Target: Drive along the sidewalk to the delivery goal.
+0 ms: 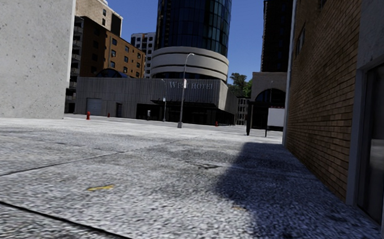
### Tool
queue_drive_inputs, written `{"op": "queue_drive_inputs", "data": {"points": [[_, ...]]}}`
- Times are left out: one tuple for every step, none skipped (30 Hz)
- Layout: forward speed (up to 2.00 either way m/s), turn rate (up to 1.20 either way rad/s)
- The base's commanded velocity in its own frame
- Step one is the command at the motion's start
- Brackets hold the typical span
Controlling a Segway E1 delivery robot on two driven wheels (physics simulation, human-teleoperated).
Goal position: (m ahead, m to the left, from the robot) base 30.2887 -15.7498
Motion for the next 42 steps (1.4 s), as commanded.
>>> {"op": "queue_drive_inputs", "data": {"points": [[1.92,0.0],[1.93,0.0],[1.94,0.0],[1.94,0.0],[1.94,0.0],[1.95,0.0],[1.96,0.0],[1.97,0.0],[1.97,0.0],[1.97,0.0],[1.98,0.0],[1.98,0.0],[1.98,0.0],[1.98,0.0],[1.98,0.0],[1.98,0.0],[1.98,0.0],[1.98,0.0],[1.98,0.0],[1.98,0.0],[1.98,0.0],[1.98,0.0],[1.98,0.0],[1.98,0.0],[1.98,0.0],[1.98,0.0],[1.98,0.0],[1.98,0.0],[1.98,0.0],[1.98,0.0],[1.98,0.0],[1.98,0.0],[1.98,0.0],[1.98,0.0],[1.98,0.0],[1.98,0.0],[1.98,0.0],[1.98,0.0],[1.98,0.0],[1.98,0.0],[1.98,0.0],[1.98,0.0]]}}
